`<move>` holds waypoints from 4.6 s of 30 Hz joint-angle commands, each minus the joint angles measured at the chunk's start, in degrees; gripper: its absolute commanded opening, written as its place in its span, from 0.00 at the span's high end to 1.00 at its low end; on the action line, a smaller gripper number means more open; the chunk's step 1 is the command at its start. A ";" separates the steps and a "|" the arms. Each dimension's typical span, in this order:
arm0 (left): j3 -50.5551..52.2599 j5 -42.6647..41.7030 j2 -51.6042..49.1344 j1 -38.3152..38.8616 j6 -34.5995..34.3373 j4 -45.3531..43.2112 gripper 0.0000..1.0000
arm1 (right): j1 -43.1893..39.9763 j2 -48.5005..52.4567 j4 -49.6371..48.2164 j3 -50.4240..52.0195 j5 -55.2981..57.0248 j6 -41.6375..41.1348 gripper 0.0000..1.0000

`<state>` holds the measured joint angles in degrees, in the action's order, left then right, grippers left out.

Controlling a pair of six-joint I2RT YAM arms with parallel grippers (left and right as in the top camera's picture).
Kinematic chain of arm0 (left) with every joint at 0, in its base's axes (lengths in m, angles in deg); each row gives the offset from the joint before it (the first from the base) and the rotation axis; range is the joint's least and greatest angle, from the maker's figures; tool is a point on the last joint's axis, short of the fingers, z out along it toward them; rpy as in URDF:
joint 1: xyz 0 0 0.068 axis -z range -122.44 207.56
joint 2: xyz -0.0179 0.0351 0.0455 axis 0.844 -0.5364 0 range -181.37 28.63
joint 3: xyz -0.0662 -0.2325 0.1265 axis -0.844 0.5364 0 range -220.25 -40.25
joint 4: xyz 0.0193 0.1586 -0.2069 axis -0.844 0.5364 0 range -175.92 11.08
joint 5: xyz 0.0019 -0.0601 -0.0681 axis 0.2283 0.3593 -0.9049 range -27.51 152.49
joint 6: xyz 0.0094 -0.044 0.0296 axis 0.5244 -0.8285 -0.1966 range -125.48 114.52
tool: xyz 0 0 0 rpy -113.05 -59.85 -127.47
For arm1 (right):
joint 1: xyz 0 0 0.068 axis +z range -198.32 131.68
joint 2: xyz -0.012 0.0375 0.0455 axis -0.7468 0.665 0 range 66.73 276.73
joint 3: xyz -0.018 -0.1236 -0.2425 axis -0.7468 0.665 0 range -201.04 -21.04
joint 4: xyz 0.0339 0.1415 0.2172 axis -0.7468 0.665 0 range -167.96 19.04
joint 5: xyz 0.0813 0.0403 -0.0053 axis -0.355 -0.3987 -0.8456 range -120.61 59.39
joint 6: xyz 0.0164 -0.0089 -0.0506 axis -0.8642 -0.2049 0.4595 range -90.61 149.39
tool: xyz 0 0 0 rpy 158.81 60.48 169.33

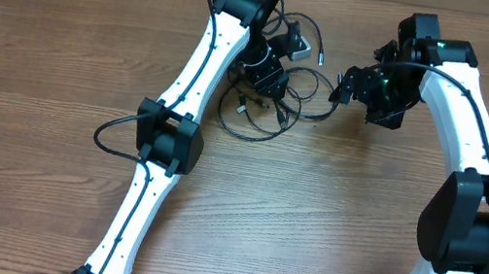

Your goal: Untangle cables

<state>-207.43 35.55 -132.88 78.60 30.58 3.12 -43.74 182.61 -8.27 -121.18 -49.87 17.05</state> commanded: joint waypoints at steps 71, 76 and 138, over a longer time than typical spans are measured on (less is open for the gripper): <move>-12.81 12.17 32.54 -1.01 -57.53 3.52 0.96 | 20.87 -2.78 -41.62 -2.69 -2.91 -33.42 0.46; -12.81 11.80 32.54 -0.35 -57.59 3.69 0.96 | 20.87 -2.67 -44.28 -2.69 -3.06 -35.60 0.42; -12.83 -14.84 54.03 -32.63 -66.58 -22.75 0.96 | 13.99 1.44 -21.09 5.07 2.32 -7.91 0.22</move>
<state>-219.86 23.07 -80.97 48.59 -31.74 -14.46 -29.68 186.28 -29.29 -114.47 -41.13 1.86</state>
